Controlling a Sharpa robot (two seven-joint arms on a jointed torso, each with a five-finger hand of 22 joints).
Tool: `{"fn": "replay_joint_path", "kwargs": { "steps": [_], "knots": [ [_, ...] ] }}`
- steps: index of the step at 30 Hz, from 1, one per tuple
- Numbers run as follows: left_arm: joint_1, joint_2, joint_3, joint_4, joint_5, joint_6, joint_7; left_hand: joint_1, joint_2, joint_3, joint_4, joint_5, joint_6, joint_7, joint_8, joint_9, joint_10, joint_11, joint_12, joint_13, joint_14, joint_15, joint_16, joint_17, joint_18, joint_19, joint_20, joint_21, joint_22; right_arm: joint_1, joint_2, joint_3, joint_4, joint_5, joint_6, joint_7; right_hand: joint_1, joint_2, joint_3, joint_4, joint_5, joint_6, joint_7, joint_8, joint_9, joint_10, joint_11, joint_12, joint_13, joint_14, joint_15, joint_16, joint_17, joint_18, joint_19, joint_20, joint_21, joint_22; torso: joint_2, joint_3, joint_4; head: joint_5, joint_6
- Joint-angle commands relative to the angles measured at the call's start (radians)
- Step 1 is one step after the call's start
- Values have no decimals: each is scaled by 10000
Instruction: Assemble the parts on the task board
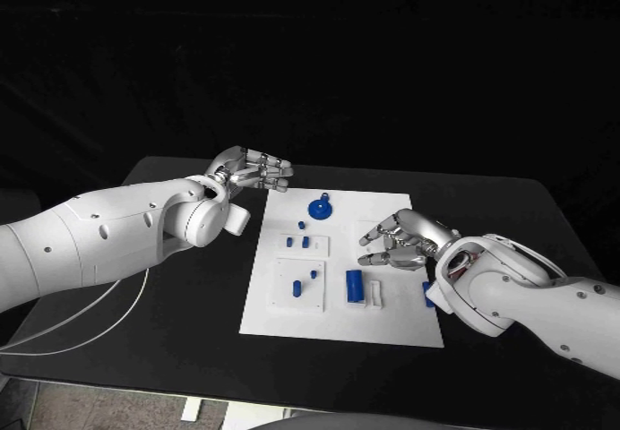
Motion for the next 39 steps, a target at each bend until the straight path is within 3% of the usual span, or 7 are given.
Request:
{"fn": "replay_joint_path", "kwargs": {
  "steps": [1, 6, 11, 13, 14, 27, 39],
  "knots": [
    [-1, 4, 8, 18, 45, 144, 47, 19, -14, -18, 58, -26, -93, 6, 6, 0, -57, 26, -3, 3, -33, 6, -41, 10, 32, 85, -15, 29, -9, -9, 9, 5, -5, -2398, 372, 1778, 53, -255, 1088, -610, 328, -190, -108, 3, -15, -30, -181, -104, -64, -42, -137, -74, -5, -125, 523, -118, -50, 847, -3, -8, 4, 10, -22],
    [-1, -1, 8, 8, 45, 155, 46, 40, -11, -5, 63, -22, -101, 7, 10, 2, -51, 24, -3, 2, -31, 3, -41, 10, 33, 96, -19, 33, -53, -8, 15, 5, -124, -4240, 1126, 2518, 30, -339, 2231, -1762, 191, -774, -649, 21, -11, -334, -447, -455, -271, -182, -290, -389, -131, -282, 398, -277, -387, 861, 1, -13, 5, 55, -59],
    [-1, 4, 7, -7, 45, 161, 40, 40, -11, -5, 63, -22, -101, 7, 10, 2, -51, 24, -3, 2, -31, 3, -41, 10, 33, 96, -19, 33, -53, -7, 47, -28, -173, -5624, 1834, 2473, 132, -561, 2257, -1560, 137, -1637, -1060, -1, -31, -966, -580, -929, -783, -564, -333, -453, -15, -328, 188, -336, -992, 754, -2, -9, -1, 78, -80],
    [-1, 11, 7, -16, 45, 165, 40, 40, -11, -5, 63, -22, -101, 7, 10, 2, -51, 24, -3, 2, -31, 3, -41, 10, 33, 96, -19, 33, -53, -6, 57, -61, -164, -6045, 2011, 2410, 307, -519, 2408, -1560, -484, -1740, -1123, -9, -37, -996, -567, -1028, -987, -559, -333, -485, -31, -344, 195, -339, -1005, 751, -3, -5, -1, 82, -81],
    [-1, 15, 7, -19, 45, 165, 39, 40, -11, -5, 63, -22, -101, 7, 10, 2, -51, 24, -3, 2, -31, 3, -41, 10, 33, 96, -19, 33, -53, -5, 55, -80, -157, -6159, 2074, 2399, 333, -621, 2681, -1566, -957, -1802, -1051, -9, -37, -996, -549, -1025, -1049, -573, -336, -521, -51, -341, 185, -348, -1041, 743, -2, -1, -7, 100, -87],
    [-1, 38, 7, -30, 44, 201, 19, 40, -11, -5, 63, -22, -101, 7, 10, 2, -51, 24, -3, 2, -31, 3, -41, 10, 33, 96, -19, 33, -53, 66, 73, -640, -120, -7423, 2805, 2333, 257, -578, 2985, -1756, -1108, -825, -1091, 20, -5, -1154, -502, -503, -1634, -513, -262, -258, 306, -359, 139, -268, -728, 797, 3, 14, -6, 71, -83],
    [-2, 22, 7, -23, 44, 249, -9, 43, -12, 13, 67, -31, -113, 11, 6, 0, -40, 22, -3, 2, -22, 0, -40, 10, 28, 106, -24, 44, -105, 75, 488, -821, -241, -8337, 1949, 2093, 164, -667, 3697, -1893, -1499, -441, -1041, 20, -2, -1147, -491, -466, -2291, -400, -260, -118, 489, -359, 207, -270, -339, 849, 11, 5, 14, 53, -124]
  ]
}}
